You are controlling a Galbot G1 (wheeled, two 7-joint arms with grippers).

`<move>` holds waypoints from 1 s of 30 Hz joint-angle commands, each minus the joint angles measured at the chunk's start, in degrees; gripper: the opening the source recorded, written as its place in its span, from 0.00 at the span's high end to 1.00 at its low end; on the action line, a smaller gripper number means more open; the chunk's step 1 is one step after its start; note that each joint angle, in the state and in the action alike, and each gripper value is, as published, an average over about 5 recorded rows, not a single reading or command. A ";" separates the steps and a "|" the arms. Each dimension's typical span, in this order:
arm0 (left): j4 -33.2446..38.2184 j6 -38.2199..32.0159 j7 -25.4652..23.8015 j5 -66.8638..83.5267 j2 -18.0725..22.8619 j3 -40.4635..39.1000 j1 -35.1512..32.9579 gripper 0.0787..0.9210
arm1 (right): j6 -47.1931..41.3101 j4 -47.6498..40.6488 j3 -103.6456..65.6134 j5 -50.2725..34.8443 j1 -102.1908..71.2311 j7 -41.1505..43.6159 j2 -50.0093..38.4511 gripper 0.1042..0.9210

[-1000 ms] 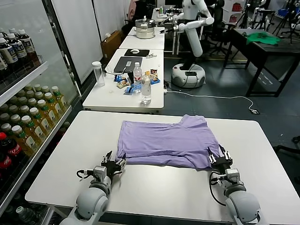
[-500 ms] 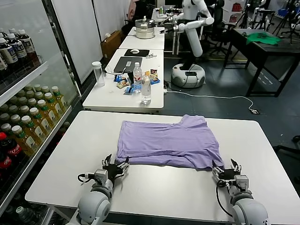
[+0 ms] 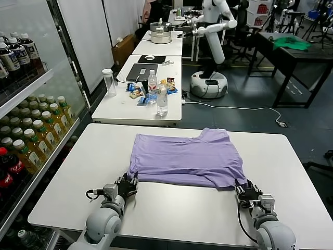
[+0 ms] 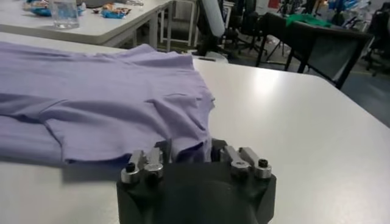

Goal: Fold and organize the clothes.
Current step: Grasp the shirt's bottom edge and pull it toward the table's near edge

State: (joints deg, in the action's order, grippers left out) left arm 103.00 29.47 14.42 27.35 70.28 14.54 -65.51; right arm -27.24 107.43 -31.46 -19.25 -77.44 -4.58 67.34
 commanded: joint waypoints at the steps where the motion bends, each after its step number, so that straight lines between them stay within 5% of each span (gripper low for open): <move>1: -0.24 1.97 0.23 5.32 0.09 0.11 0.08 0.76 | -0.76 2.36 -0.37 -0.99 -2.36 0.31 -0.16 0.79; 9: 10.94 1.37 0.84 6.41 -1.25 1.81 -7.59 0.96 | -1.12 13.13 -5.31 -0.79 -14.00 0.50 -1.81 0.97; 20: 27.23 1.27 1.32 3.95 -3.94 6.58 -24.34 0.96 | -1.22 25.07 -13.52 0.64 -32.57 0.57 -2.38 0.97; 30: 33.86 3.29 2.11 -3.42 -4.44 6.59 -35.80 0.94 | -2.63 28.21 -14.07 5.64 -36.31 0.42 -0.37 0.92</move>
State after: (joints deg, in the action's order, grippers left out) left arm 129.31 31.73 16.28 27.54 66.25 20.19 -91.13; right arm -29.21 130.51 -43.21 -16.39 -106.48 -4.11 66.41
